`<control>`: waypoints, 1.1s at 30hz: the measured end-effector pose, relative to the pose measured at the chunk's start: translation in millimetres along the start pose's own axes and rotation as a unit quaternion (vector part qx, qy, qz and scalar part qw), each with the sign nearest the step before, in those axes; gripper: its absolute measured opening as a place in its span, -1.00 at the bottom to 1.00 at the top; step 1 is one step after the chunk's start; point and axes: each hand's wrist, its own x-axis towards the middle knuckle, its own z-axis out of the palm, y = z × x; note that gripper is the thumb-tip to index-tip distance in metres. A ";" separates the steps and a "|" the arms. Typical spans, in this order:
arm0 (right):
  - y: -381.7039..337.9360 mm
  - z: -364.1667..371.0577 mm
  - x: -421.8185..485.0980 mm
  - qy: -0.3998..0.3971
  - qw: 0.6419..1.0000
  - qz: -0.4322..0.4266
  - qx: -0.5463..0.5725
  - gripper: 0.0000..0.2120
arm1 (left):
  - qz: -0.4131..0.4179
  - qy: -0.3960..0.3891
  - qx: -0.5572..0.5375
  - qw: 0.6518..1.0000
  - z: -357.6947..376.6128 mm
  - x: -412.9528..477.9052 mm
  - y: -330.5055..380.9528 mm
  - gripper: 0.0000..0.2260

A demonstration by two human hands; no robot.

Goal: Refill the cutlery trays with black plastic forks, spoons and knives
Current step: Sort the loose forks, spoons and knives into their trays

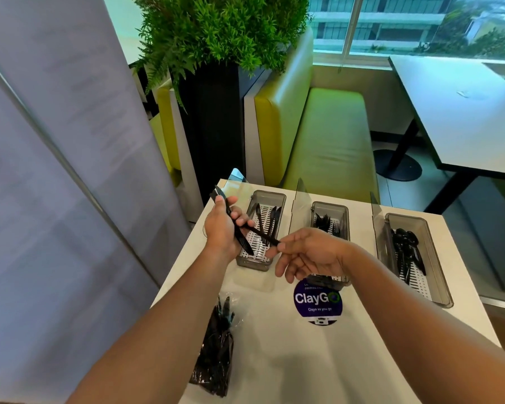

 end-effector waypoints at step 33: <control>-12.9 -25.3 26.4 0.294 0.897 -0.175 0.279 -0.95 | -0.045 -0.062 0.268 0.960 -32.6 23.9 -4.0 -0.70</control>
